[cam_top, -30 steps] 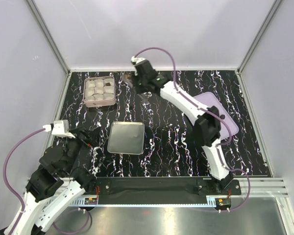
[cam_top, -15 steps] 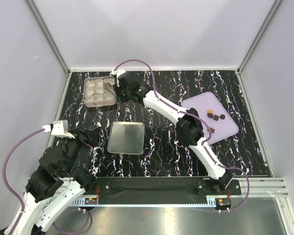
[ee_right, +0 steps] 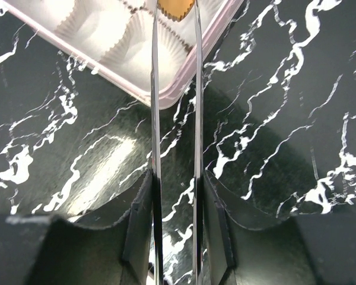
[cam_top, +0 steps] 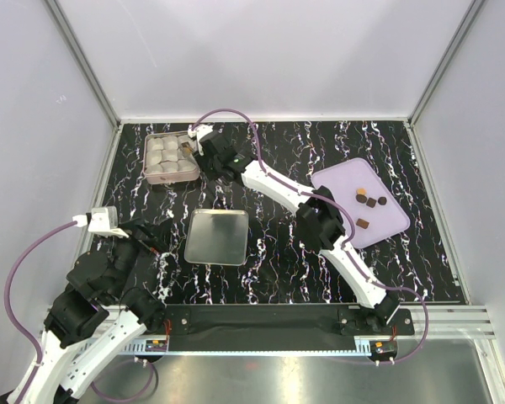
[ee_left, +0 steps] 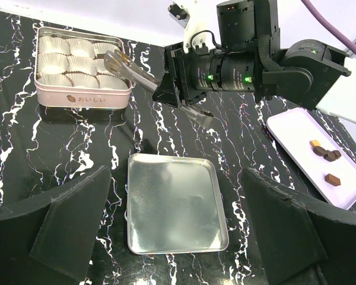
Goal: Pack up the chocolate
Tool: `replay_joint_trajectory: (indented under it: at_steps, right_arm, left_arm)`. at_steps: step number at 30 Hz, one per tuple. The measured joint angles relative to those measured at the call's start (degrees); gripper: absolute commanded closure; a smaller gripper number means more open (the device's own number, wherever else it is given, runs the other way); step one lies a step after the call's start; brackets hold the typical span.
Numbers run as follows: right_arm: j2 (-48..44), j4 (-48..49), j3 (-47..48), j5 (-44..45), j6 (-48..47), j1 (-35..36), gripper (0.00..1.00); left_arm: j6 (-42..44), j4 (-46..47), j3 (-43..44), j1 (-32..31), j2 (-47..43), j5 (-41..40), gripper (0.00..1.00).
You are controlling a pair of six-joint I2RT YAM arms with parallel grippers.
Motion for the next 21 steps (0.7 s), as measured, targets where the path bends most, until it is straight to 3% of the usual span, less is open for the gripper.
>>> replay_joint_trajectory:
  at_steps: [21]
  right_arm:
    - [2.64,2.69,1.31,2.56,-4.90,0.07,0.51]
  left_arm:
    - [0.00,0.00,-0.02,0.00,0.00,0.00,0.01]
